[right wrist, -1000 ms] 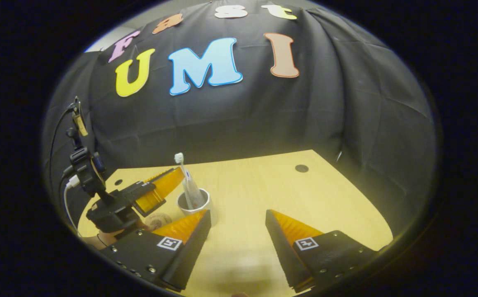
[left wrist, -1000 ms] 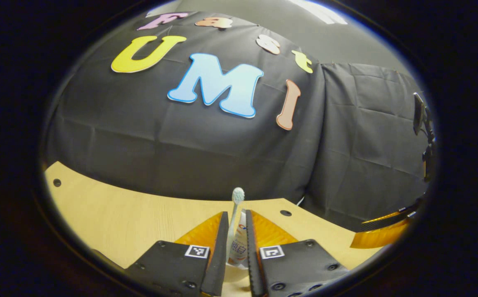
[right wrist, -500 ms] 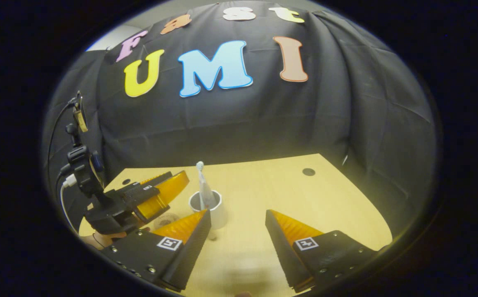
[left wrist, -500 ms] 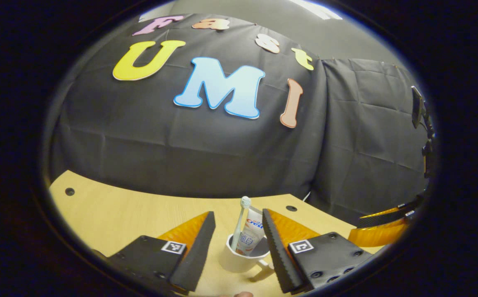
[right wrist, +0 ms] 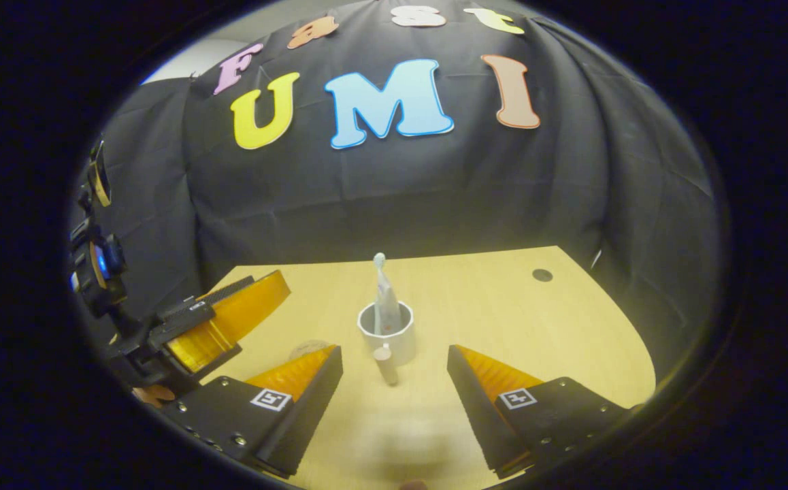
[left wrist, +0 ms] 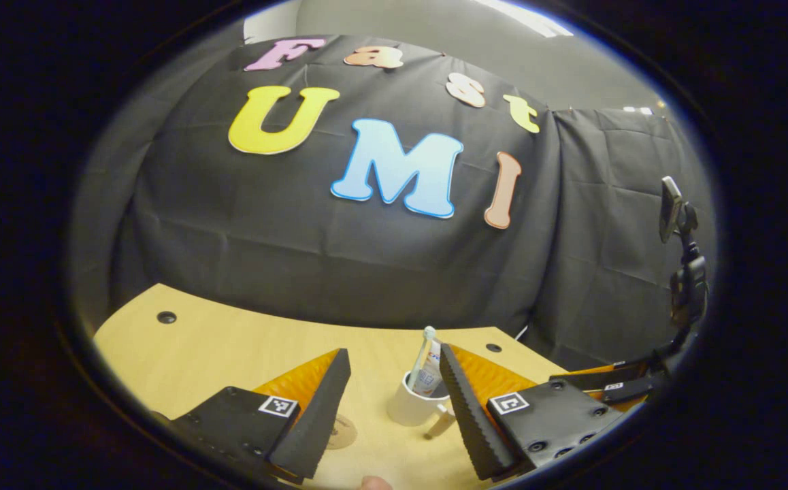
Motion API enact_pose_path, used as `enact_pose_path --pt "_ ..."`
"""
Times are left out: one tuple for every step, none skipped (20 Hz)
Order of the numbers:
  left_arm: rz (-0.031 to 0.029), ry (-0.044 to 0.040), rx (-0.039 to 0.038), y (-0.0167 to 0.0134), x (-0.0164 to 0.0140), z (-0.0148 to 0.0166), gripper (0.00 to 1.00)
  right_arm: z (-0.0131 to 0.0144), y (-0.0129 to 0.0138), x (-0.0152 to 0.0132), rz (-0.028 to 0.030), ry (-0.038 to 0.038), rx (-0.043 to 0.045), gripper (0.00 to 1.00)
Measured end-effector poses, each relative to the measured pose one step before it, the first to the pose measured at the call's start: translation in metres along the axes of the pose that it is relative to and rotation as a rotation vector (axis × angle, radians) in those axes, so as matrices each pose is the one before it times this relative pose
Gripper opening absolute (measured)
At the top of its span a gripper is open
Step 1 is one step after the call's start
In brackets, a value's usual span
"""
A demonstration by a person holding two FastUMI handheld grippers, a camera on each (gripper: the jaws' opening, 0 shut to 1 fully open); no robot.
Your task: Put the toothbrush and toothpaste on the desktop into the cup, then pick up the cup and place it on the coaster on the desktop.
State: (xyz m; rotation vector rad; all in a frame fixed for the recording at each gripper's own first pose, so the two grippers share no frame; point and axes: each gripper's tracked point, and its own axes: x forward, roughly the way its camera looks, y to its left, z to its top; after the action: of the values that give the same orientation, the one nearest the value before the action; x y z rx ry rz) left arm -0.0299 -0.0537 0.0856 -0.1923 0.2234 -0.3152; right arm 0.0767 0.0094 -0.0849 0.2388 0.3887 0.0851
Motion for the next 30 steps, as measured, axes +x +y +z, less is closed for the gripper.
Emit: enact_pose_path --pt "0.01888 -0.00350 -0.00410 0.00507 -0.00858 0.00385 0.87 0.00123 0.00812 0.00139 0.01449 0.00437 -0.01110 0.95" --pt "0.02000 -0.00385 -0.00758 0.00662 -0.00810 0.00416 0.86 0.00019 0.00797 0.00239 0.01333 0.00778 -0.01266 0.95" --pt "0.01416 0.00124 -0.00930 0.00383 -0.00812 0.00377 0.87 0.00121 0.00741 0.00198 0.01008 0.00428 -0.01266 0.95" --pt "0.01885 0.00038 -0.00776 0.00651 -0.00664 0.00342 0.87 0.00075 0.00611 0.00242 0.00611 0.00366 -0.01172 0.95" --pt "0.01479 -0.00006 -0.00446 0.00520 -0.00716 0.00265 0.87 0.00124 0.00727 0.00345 0.00857 0.00226 -0.01064 0.95" --pt "0.02540 -0.00400 -0.00045 0.01024 -0.00828 0.00373 0.87 -0.00121 0.00970 0.00535 0.01605 0.01186 -0.01132 0.94" --pt "0.01461 -0.00525 0.00083 0.00674 -0.00626 0.00343 0.87 -0.00137 0.00630 0.00463 0.00978 0.00781 -0.00675 0.95" --pt "0.01462 -0.00351 0.00325 0.00601 -0.00437 0.00233 0.87 -0.00077 0.00585 0.00440 0.00718 0.00642 -0.00613 0.95" --pt "0.01561 -0.00313 0.00575 0.00746 -0.00524 0.00215 0.87 -0.00189 0.00727 0.00590 0.00947 0.00894 -0.00762 0.95" --pt "0.01102 -0.00007 0.00418 0.00502 -0.00289 0.00093 0.87 -0.00037 0.00246 0.00485 -0.00555 0.00348 -0.00913 0.95" --pt "0.00655 0.00112 0.00200 0.00412 -0.00205 0.00108 0.87 -0.00111 -0.00213 0.00499 -0.01770 0.00478 -0.01091 0.95" --pt "0.00542 0.00078 -0.00126 0.00335 -0.00202 0.00069 0.87 -0.00002 -0.00403 0.00491 -0.02497 0.00494 -0.01181 0.95" --pt "0.00103 0.00293 -0.00325 0.00160 -0.00208 -0.00028 0.87 -0.00267 -0.00575 0.00622 -0.03142 0.01478 -0.00981 0.95" --pt "0.00091 0.00229 -0.00396 0.00189 -0.00104 -0.00034 0.87 -0.00290 -0.00609 0.00601 -0.03047 0.02022 -0.00655 0.95" --pt "-0.00101 0.00277 -0.00206 0.00062 -0.00003 -0.00033 0.87 -0.00505 -0.00548 0.00698 -0.02516 0.02552 -0.00446 0.95" --pt "0.00235 0.00032 0.00007 0.00126 -0.00043 -0.00040 0.87 -0.00489 -0.00511 0.00686 -0.02517 0.03389 -0.00390 0.95" --pt "-0.00024 0.00241 0.00047 0.00129 0.00002 -0.00006 0.87 -0.00579 -0.00441 0.00804 -0.01830 0.04062 0.00148 0.95" --pt "0.00082 0.00198 0.00071 0.00007 -0.00009 0.00032 0.87 -0.00611 -0.00324 0.00780 -0.01208 0.04642 0.00412 0.94" --pt "-0.00056 0.00547 -0.00059 0.00016 0.00101 -0.00169 0.87 -0.00576 -0.00169 0.00863 -0.00483 0.04183 0.00615 0.95" --pt "-0.00116 0.00391 -0.00199 0.00024 0.00205 -0.00060 0.87 -0.00470 -0.00237 0.00682 -0.00606 0.04160 0.00375 0.95" --pt "-0.00230 0.00299 -0.00350 -0.00013 0.00204 -0.00089 0.87 -0.00389 -0.00116 0.00669 -0.00328 0.03762 0.00229 0.94" --pt "-0.00280 0.00344 -0.00397 0.00103 0.00083 -0.00045 0.87 -0.00157 -0.00174 0.00517 -0.00455 0.02852 0.00011 0.94" --pt "-0.00160 0.00313 -0.00297 -0.00013 0.00088 -0.00029 0.87 -0.00281 -0.00163 0.00752 -0.00494 0.02974 -0.00881 0.94" --pt "-0.00117 0.00557 -0.00099 -0.00044 0.00196 -0.00063 0.87 -0.00430 -0.00160 0.00779 -0.00650 0.04252 -0.01940 0.94" --pt "0.00046 0.00506 -0.00024 0.00055 0.00210 -0.00131 0.87 -0.00176 -0.00027 0.00461 0.00081 0.02742 -0.01448 0.94" --pt "-0.00063 0.00607 -0.00131 0.00013 0.00138 -0.00237 0.87 -0.00201 -0.00090 0.00333 0.00062 0.02938 -0.01451 0.94" --pt "-0.00197 0.00620 -0.00264 -0.00008 0.00132 -0.00273 0.87 0.00102 -0.00081 0.00427 0.00042 0.01799 -0.01058 0.94" --pt "0.00103 0.00619 -0.00360 -0.00050 0.00110 -0.00204 0.87 -0.00017 -0.00114 0.00244 0.00013 0.02097 -0.01281 0.94" --pt "-0.00121 0.00523 -0.00483 0.00040 0.00004 -0.00012 0.87 -0.00017 -0.00124 0.00183 0.00186 0.01847 -0.01322 0.94" --pt "-0.00110 0.00726 -0.00620 0.00032 0.00159 -0.00202 0.87 0.00053 -0.00288 0.00177 -0.00582 0.01884 -0.01116 0.92"
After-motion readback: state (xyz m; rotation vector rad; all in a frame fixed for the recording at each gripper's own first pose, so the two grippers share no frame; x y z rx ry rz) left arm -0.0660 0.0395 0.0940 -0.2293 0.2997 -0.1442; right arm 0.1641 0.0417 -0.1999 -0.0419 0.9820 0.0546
